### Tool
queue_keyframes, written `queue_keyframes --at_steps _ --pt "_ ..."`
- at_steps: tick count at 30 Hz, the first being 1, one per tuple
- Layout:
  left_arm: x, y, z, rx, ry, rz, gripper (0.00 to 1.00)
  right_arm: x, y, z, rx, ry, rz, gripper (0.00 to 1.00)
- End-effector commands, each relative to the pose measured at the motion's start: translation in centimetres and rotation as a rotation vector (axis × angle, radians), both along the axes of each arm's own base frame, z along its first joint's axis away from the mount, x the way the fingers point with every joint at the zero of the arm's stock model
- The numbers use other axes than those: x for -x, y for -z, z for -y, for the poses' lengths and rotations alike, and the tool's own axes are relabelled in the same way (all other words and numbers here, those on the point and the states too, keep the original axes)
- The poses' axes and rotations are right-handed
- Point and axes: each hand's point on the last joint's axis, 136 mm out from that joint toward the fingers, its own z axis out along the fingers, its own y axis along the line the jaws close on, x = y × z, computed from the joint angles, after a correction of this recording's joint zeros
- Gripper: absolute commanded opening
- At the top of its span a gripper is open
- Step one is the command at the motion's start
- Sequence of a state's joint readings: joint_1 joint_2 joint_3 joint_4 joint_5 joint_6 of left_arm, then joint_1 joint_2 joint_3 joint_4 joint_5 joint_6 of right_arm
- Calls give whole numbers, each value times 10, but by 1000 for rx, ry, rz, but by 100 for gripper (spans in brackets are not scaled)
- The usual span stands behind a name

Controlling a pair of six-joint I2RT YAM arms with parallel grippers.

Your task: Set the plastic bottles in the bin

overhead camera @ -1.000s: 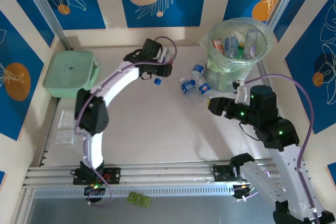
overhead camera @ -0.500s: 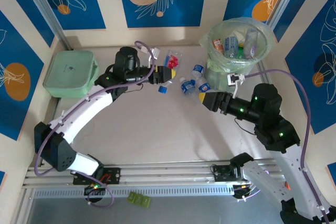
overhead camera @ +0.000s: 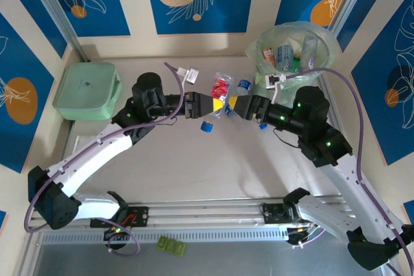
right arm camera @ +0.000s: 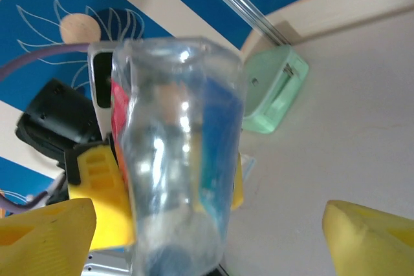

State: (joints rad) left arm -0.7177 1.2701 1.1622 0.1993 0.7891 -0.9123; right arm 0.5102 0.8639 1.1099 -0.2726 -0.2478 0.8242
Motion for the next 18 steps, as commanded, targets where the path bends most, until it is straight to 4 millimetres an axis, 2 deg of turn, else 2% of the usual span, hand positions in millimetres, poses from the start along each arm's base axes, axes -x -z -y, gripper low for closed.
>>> queue_keyframes --at_steps 1,8,18 --pt "16 -15 -1 65 55 16 55 5 -24 -13 -79 -72 105 90" --pt "29 -30 1 159 136 1 55 3 -32 -18 -146 -96 122 86" --pt "40 -33 2 182 172 7 55 -5 -27 -22 -181 -83 71 68"
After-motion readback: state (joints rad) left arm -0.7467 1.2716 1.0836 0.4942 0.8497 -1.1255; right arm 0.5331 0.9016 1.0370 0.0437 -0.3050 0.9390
